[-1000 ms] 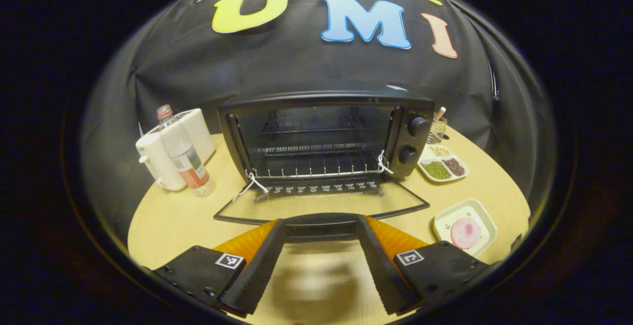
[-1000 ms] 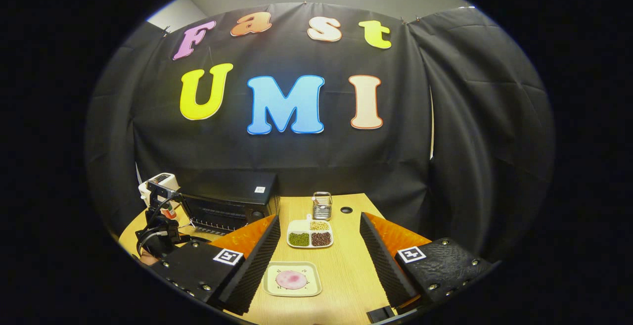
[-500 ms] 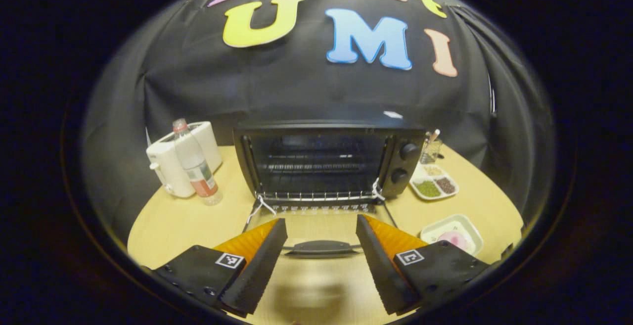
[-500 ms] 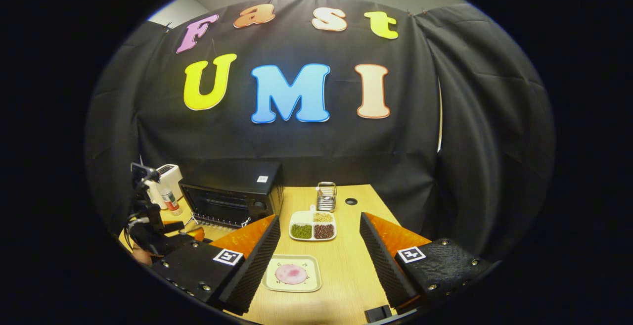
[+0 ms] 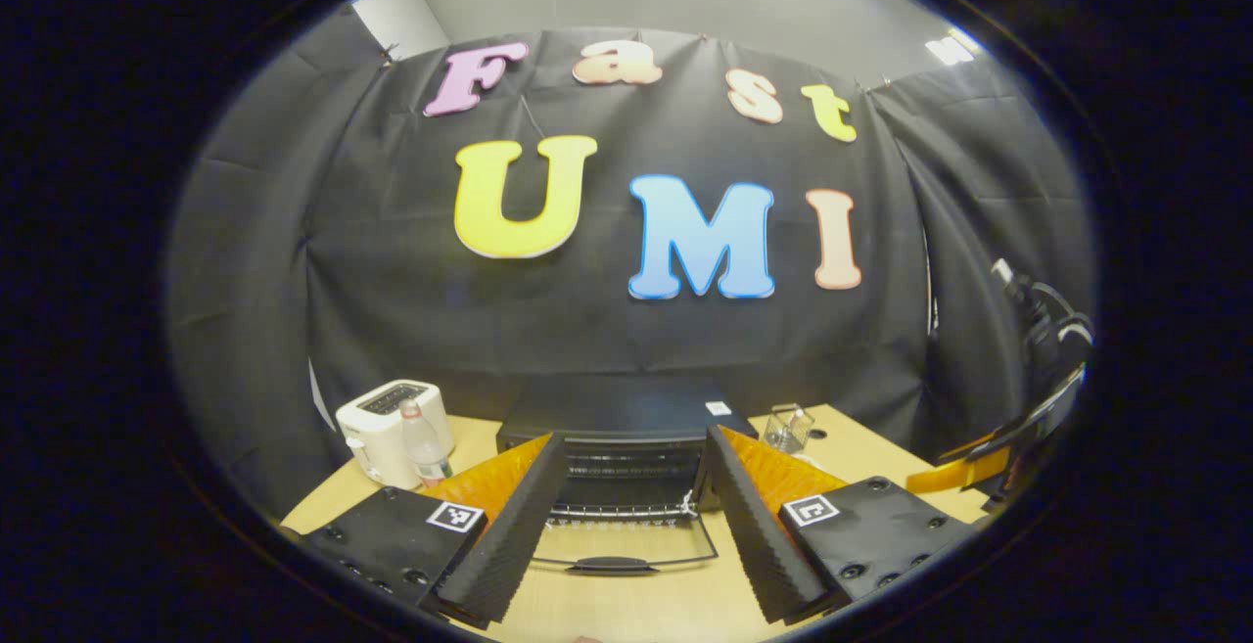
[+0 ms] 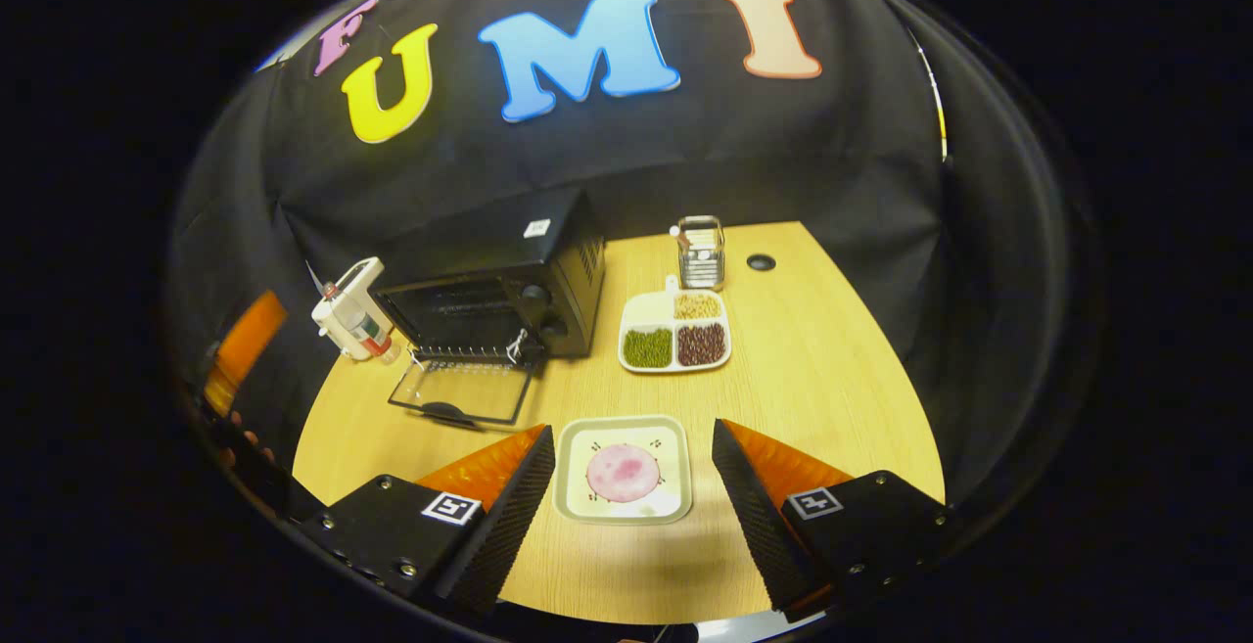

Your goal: Open the electric oven with the left hand, put the food in, and close the electric oven.

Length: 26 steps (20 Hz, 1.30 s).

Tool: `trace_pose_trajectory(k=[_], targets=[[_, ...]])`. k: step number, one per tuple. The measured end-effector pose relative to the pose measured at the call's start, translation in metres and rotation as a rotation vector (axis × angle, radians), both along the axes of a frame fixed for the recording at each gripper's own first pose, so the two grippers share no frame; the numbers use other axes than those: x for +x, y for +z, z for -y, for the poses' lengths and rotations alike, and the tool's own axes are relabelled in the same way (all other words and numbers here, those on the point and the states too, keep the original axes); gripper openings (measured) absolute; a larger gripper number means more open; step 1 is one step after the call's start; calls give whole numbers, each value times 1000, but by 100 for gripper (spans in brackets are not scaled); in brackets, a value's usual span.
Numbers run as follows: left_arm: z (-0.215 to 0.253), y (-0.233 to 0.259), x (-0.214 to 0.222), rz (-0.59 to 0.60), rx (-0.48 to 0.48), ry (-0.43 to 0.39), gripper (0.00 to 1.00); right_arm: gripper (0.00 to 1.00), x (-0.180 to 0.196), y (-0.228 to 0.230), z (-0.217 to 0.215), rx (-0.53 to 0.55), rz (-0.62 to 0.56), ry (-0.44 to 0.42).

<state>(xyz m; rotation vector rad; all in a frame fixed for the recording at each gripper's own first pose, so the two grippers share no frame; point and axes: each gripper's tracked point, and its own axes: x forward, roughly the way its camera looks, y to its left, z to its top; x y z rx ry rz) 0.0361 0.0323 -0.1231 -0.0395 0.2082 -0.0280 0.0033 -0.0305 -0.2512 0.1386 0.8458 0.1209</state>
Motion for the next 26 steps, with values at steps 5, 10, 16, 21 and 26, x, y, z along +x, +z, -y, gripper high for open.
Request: trace_pose_trajectory(k=[5,10,16,21,26], targets=[[-9,70,-27,110,-44,57,100,98,5,-54,15,-12,-142,-11],[-29,114,-29,172,-74,101,100,98,3,-101,25,-25,-270,-37],[-50,79,-39,100,-66,142,100,98,9,-146,31,-119,-363,-3],[-75,63,-49,52,-91,198,99,98,14,-169,31,-175,-418,21],[-84,56,-55,44,-89,219,99,81,9,-184,26,-156,-494,28]])
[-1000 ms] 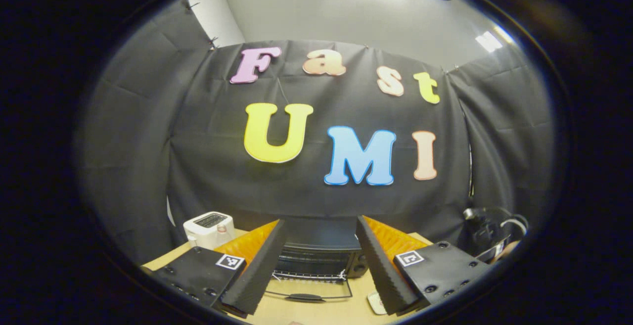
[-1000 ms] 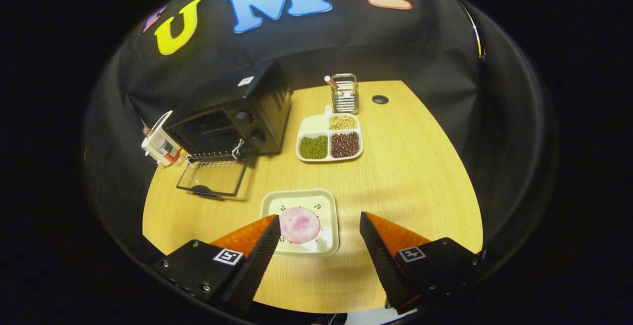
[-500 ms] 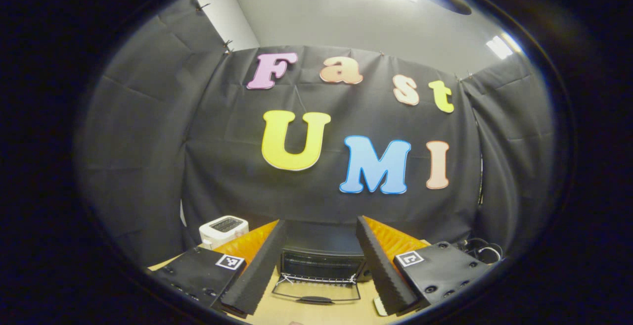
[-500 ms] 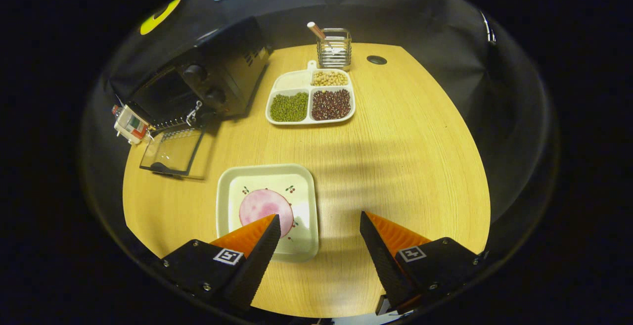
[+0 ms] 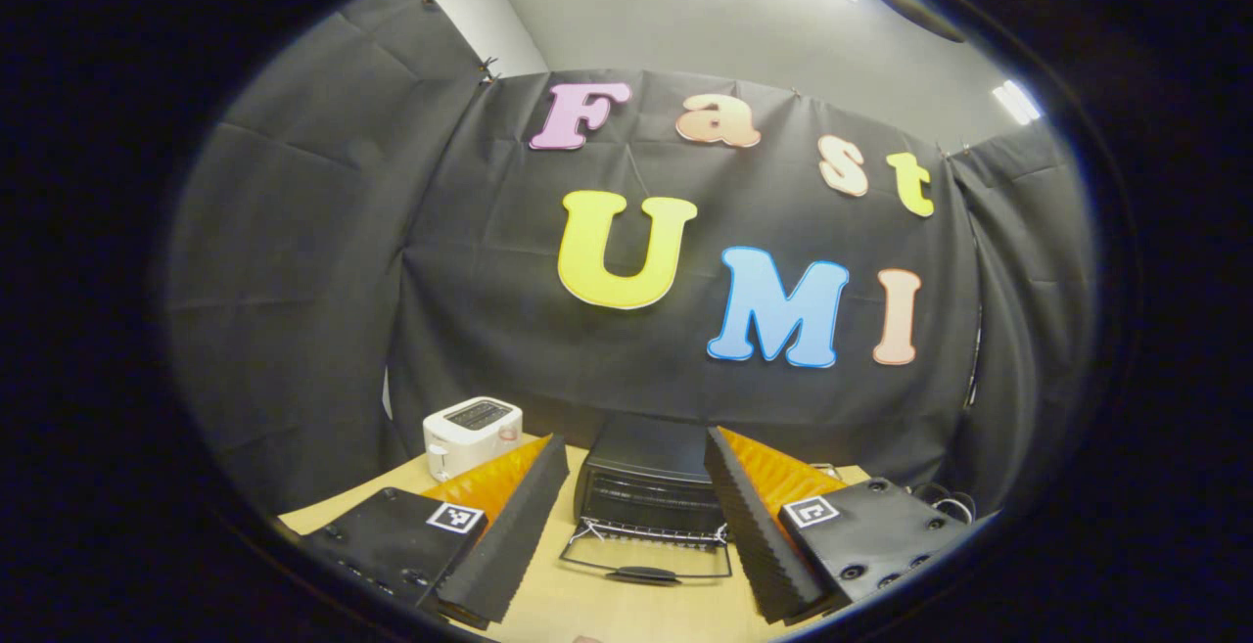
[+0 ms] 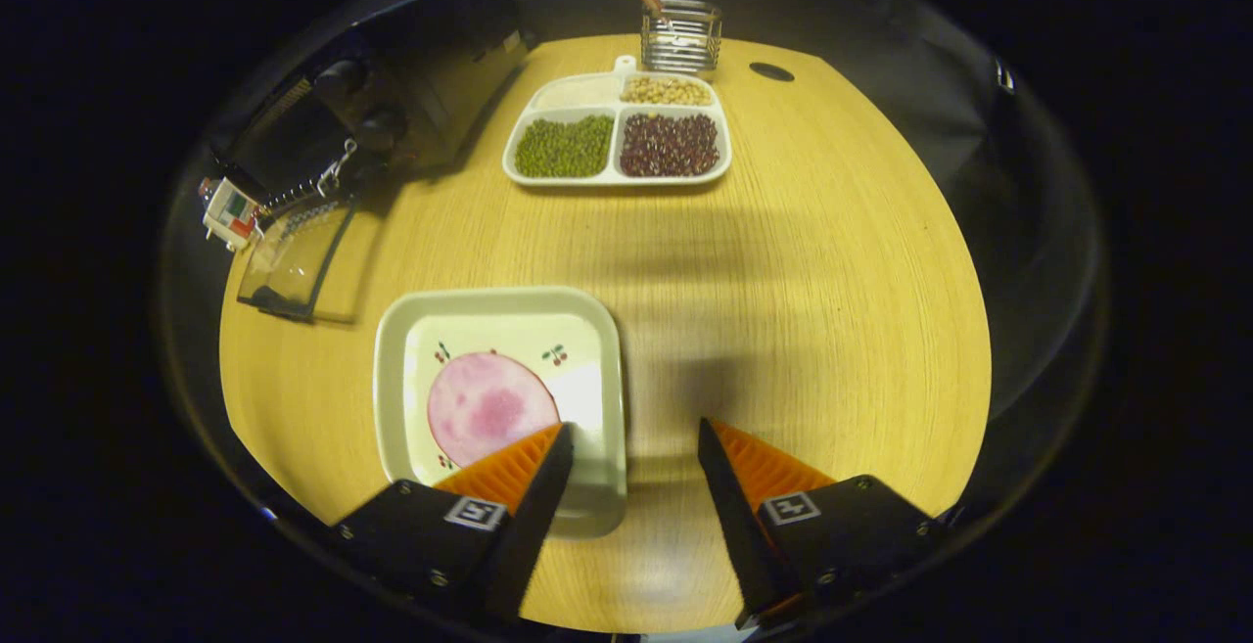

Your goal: Open the electric oven with the left hand, put the food in, and close the electric oven.

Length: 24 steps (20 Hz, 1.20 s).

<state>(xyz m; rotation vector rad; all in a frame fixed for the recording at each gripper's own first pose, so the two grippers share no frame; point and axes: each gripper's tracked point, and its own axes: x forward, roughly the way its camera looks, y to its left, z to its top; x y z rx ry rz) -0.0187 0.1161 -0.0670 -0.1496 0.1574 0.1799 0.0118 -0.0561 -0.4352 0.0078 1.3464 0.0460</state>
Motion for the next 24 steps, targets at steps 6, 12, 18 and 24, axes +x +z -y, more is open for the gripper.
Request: trace_pose_trajectory(k=[6,12,18,24], targets=[[14,-12,7,-18,-19,-29,100,18,9,12,-10,43,-39,42],[33,3,15,-3,22,-61,100,1,-1,4,-6,248,-27,-85],[55,6,22,-18,23,-44,95,0,-7,3,-9,541,-40,-281],[65,10,21,-36,57,-7,100,0,-14,7,-16,829,-31,-455]])
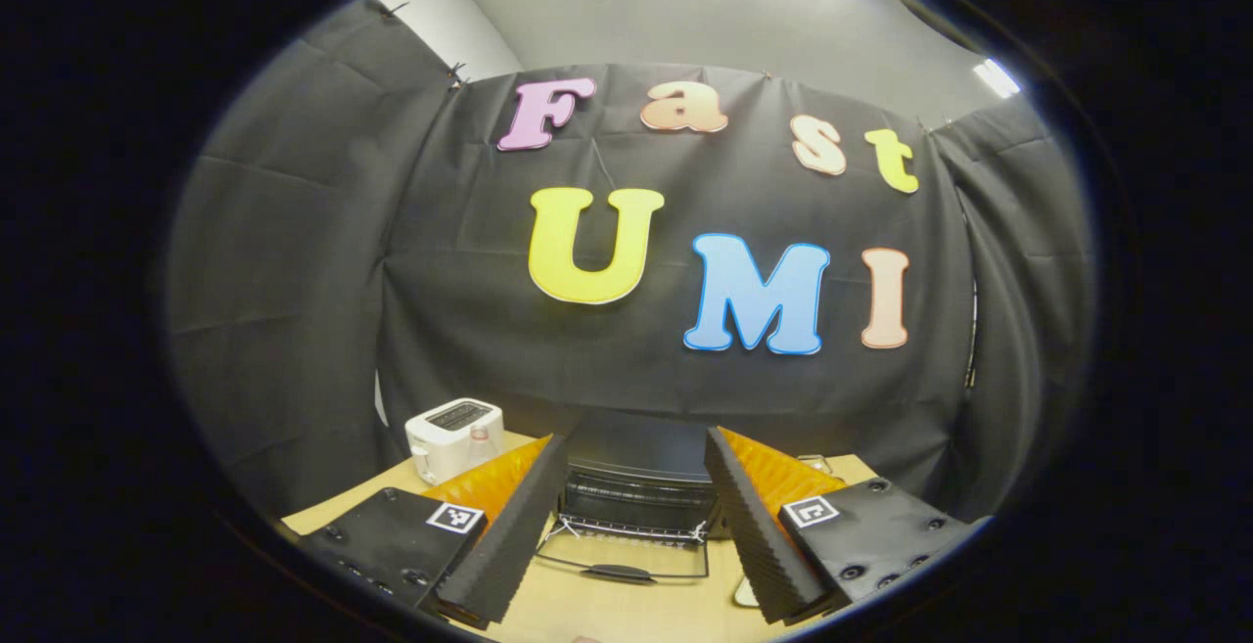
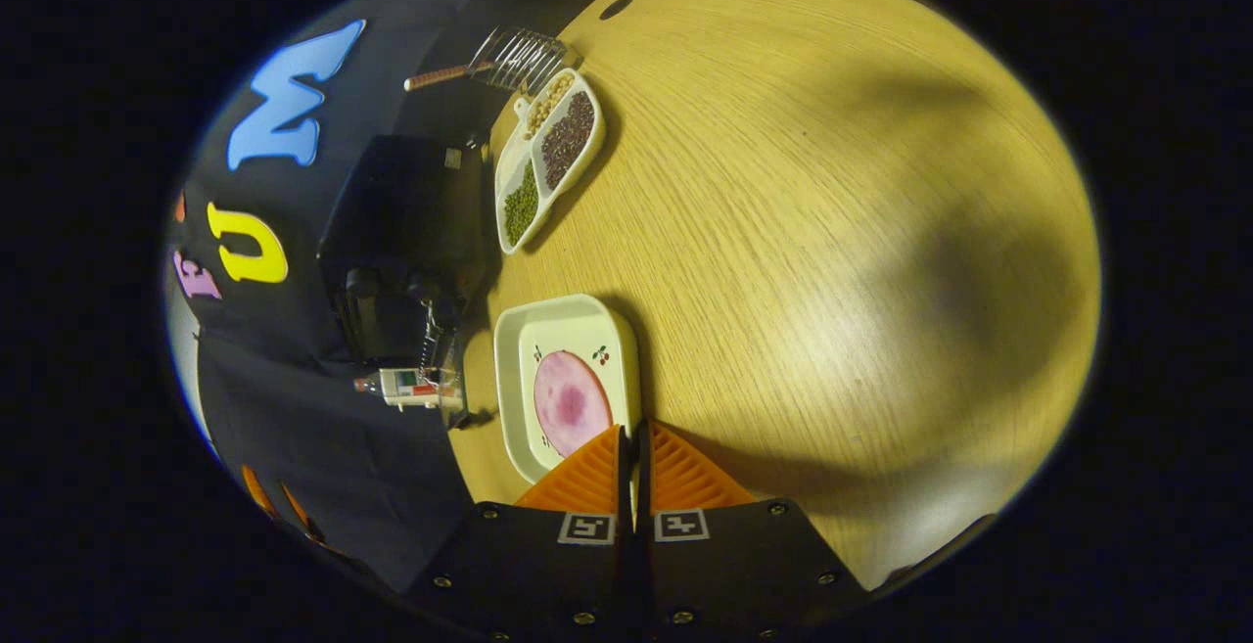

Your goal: Open the electric oven with the left hand, put the food in, and close the electric oven.

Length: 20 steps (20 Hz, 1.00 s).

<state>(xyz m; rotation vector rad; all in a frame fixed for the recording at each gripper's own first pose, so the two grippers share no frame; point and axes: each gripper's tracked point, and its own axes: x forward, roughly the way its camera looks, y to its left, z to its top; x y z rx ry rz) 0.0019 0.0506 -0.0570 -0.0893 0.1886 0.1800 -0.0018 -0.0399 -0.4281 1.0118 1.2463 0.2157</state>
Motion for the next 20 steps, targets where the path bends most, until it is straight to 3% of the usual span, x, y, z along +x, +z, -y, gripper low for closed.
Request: trace_pose_trajectory(k=[3,4,7,12,14,15,16,17,20], targets=[[5,7,-2,-2,23,25,100,1,-1,3,-2,71,10,-34],[7,10,-2,1,26,28,95,1,0,4,-4,88,15,-40],[17,14,-2,13,24,15,100,0,-7,9,-4,95,24,-45],[19,16,10,41,18,-59,100,0,-22,39,-13,114,58,-104],[14,15,15,47,37,-90,95,0,-30,56,-26,121,71,-113],[12,19,17,59,55,-106,100,0,-33,64,-36,123,83,-114],[11,22,18,67,67,-128,95,0,-35,72,-46,120,98,-117],[12,22,19,73,74,-152,100,0,-37,80,-56,118,111,-121],[15,28,23,97,64,-233,91,0,-37,99,-94,101,144,-152]])
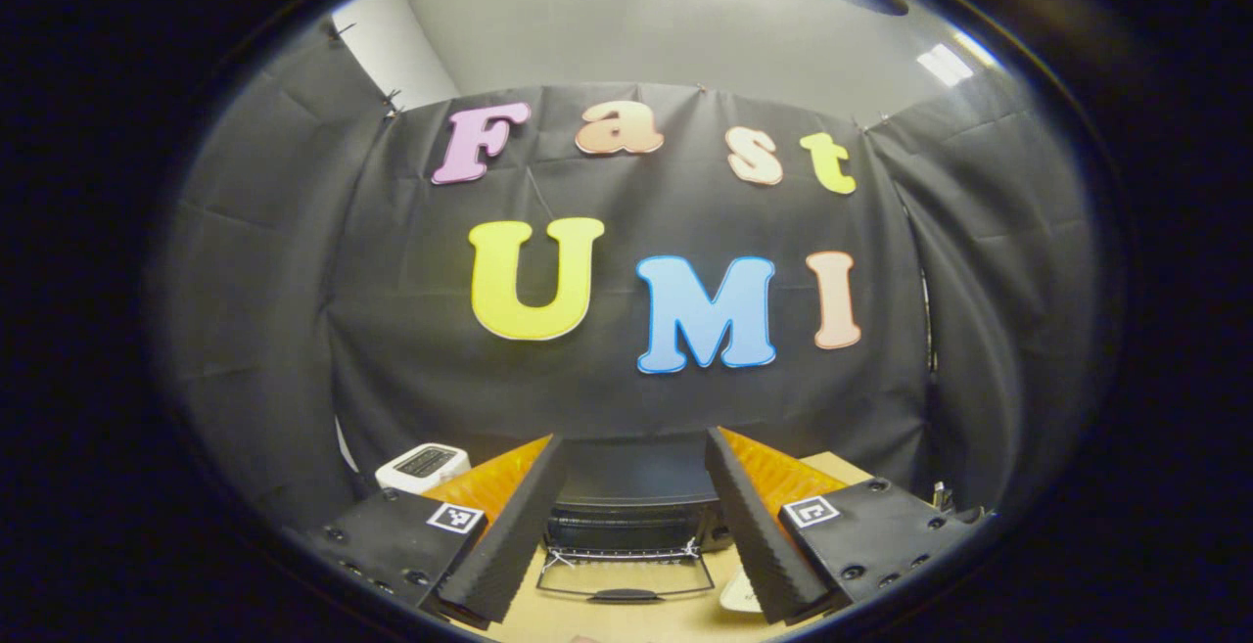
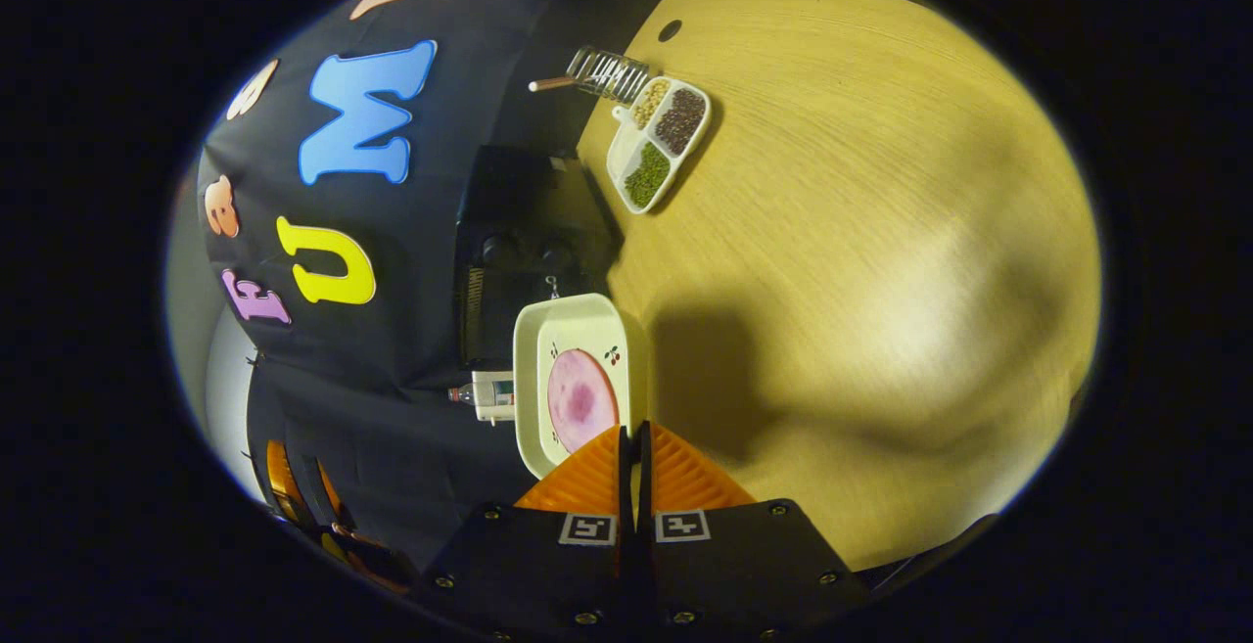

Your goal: Open the electric oven with the left hand, put the food in, and close the electric oven.

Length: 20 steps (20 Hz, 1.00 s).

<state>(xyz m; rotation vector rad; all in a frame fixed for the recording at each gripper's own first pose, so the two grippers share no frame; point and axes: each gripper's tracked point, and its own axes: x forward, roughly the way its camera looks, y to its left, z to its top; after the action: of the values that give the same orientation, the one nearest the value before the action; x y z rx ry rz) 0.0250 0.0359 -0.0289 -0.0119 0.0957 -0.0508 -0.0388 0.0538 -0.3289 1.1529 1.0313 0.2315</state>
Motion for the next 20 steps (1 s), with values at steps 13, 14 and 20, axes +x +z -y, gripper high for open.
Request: trace_pose_trajectory(k=[13,14,20], targets=[[-81,-11,-1,-7,8,-22,100,1,68,5,-145,-26,-60,-259],[-92,-13,-2,-14,4,-6,95,0,78,1,-150,-33,-67,-283],[-148,-38,-12,-91,19,63,100,1,142,-20,-173,-122,-109,-371]])
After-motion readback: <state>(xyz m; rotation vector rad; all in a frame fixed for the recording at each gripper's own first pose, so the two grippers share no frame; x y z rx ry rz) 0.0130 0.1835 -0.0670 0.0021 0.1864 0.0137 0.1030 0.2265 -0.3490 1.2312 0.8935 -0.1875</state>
